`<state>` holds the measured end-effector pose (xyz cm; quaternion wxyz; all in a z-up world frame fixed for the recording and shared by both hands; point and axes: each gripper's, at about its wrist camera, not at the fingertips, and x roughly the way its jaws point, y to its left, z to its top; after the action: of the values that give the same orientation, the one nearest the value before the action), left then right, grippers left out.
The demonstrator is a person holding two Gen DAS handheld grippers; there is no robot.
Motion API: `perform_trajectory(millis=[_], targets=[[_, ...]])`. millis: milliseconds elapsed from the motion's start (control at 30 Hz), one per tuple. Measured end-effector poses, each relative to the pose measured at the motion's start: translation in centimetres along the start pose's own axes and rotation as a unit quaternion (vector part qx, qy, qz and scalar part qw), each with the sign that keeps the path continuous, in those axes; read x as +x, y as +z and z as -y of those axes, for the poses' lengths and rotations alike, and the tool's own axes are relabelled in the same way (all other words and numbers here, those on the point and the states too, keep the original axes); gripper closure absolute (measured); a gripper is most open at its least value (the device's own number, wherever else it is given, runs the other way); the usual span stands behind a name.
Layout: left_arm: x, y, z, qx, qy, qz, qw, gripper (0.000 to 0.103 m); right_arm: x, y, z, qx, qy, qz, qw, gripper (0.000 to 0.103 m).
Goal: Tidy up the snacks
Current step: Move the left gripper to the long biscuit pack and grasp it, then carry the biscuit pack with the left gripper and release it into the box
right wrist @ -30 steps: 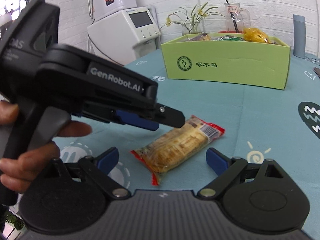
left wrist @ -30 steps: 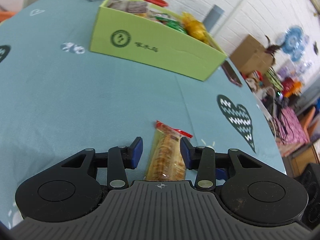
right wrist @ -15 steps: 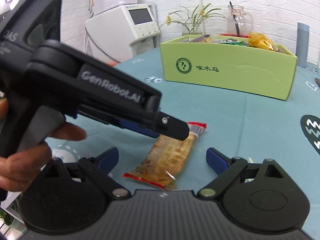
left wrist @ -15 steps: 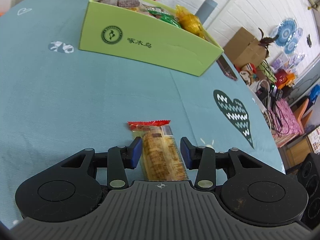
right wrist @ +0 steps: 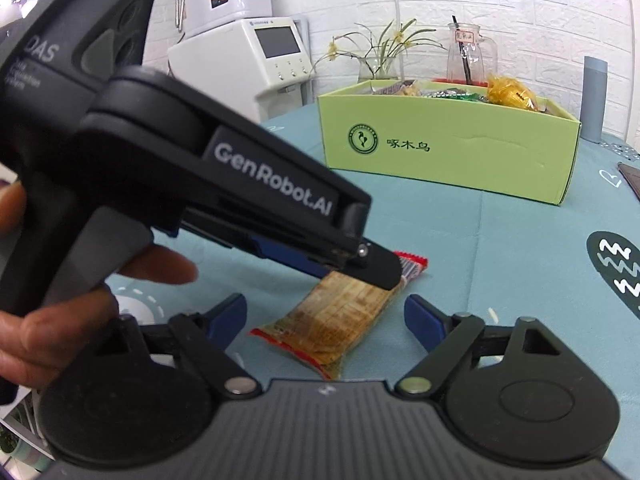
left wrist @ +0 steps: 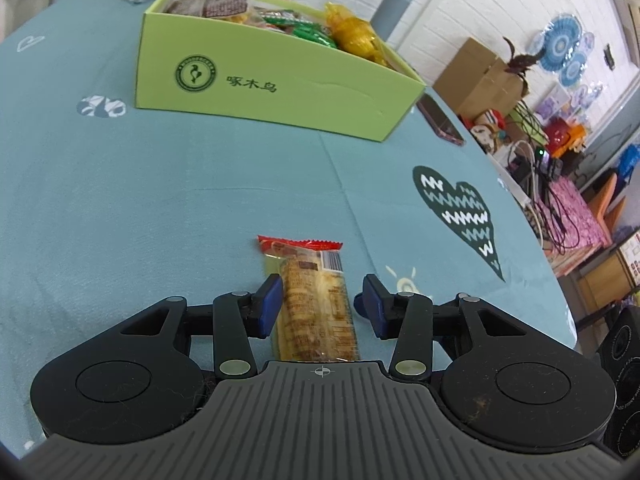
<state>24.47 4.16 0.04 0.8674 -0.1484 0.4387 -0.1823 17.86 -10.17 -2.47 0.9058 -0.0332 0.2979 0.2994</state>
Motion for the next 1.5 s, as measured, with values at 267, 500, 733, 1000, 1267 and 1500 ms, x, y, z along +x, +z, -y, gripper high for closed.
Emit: perform_trajectory(millis=[267,500,733,1000,1267,1500], targets=[[0.6,0.0,0.4,0.031,-0.007,-0.012,0.9994,0.08,0.1,0.0,-0.6,0.006,-0.019,-0.006,1.0,0.02],[1.0,-0.8,-0.1,0.045,-0.014,-0.021,0.9986,0.086,1.7,0.4,-1.1,-0.004,-0.032,-0.014,0.999,0.022],[-0.5,1.9,0.1,0.013,-0.011,0.028,0.9995,0.09,2.0,4.0,-0.4,-0.029,-0.033,0.017,0.999,0.027],[-1.0,12.4,2.9,0.043,-0.003,0.107,0.9934,0.089,3.9,13.3,3.5,-0.08,-0.06,0.088,0.991,0.025],[3.2,22.0,2.9,0.053,0.028,0.133,0.9893,0.089,9.5,21.4,9.5,-0.064,-0.04,0.096,0.993,0.025],[9.3,23.0,-0.6,0.04,0.053,0.084,0.9942,0.088,16.5,20.9,12.2,-0.042,-0.009,0.039,0.998,0.025]])
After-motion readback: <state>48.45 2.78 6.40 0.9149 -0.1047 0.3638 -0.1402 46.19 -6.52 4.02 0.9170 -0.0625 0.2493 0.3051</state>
